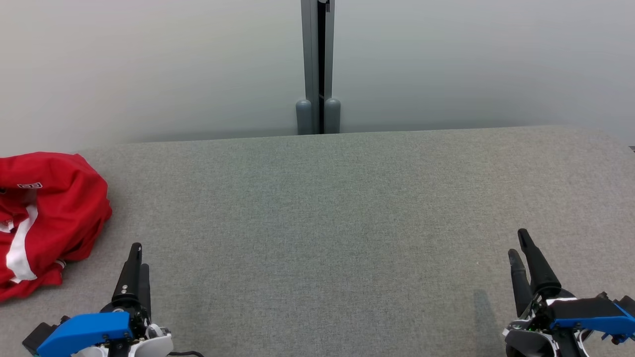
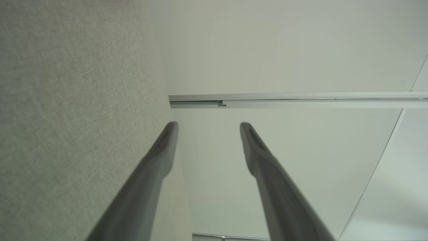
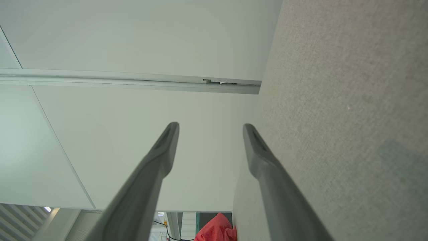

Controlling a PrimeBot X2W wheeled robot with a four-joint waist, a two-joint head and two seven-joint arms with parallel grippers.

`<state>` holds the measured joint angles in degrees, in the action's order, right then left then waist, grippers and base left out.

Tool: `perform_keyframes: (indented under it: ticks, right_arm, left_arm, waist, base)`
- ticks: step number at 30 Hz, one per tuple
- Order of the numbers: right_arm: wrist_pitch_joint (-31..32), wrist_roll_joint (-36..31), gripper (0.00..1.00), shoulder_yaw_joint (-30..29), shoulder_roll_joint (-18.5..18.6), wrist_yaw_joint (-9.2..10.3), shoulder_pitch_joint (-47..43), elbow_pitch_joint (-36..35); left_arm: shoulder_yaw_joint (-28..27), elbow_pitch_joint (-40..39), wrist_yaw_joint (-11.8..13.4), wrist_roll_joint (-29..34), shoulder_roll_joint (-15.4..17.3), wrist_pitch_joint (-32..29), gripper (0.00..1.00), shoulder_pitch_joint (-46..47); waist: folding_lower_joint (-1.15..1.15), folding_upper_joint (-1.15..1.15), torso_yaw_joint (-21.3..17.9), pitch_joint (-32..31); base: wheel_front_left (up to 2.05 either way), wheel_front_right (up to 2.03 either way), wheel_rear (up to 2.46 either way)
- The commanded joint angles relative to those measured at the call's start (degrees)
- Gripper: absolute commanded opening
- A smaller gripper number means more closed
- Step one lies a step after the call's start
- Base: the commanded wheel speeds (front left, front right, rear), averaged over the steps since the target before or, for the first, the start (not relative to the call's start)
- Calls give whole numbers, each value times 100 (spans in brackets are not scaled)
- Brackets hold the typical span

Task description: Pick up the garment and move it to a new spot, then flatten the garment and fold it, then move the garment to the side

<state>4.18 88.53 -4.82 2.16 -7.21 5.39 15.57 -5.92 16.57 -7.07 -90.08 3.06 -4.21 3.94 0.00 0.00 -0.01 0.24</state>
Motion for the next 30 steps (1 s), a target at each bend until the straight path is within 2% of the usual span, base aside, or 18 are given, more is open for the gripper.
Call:
perform_keyframes:
  ticks: [1, 5, 7, 8, 21, 25, 30]
  right_arm:
    - [-67, -171, 100, 29, 50, -14, 122, -132]
    - [-200, -698, 100, 50, 38, -16, 147, -153]
    - [-200, -698, 100, 50, 38, -16, 147, -153]
    - [-304, -1150, 100, 65, 32, -17, 172, -161]
    - [-561, -2415, 100, 249, 39, -20, 293, -98]
    - [-670, -3057, 100, 271, 43, -22, 323, -54]
    - [-753, -3473, 100, 265, 46, -23, 334, 22]
  left_arm:
    - [54, -91, -7, 126, 68, 69, 100, 220]
    - [125, -54, -10, 582, 137, 205, 100, 274]
    - [125, -54, -10, 582, 137, 205, 100, 274]
    - [173, -17, -12, 1029, 161, 307, 100, 312]
    - [229, 167, -19, 2299, 240, 565, 100, 431]
    - [201, 293, -21, 2931, 244, 672, 100, 460]
    - [179, 357, -24, 3400, 250, 756, 100, 473]
  waist:
    - [0, 0, -1, 0]
    - [0, 0, -2, 3]
    - [0, 0, -2, 3]
    - [0, 0, -8, 10]
    - [0, 0, -33, 32]
    - [0, 0, -43, 43]
    - [0, 0, -53, 56]
  base:
    - [0, 0, 0]
    - [0, 0, 0]
    - [0, 0, 0]
    - [0, 0, 0]
    - [0, 0, 0]
    - [0, 0, 0]
    - [0, 0, 0]
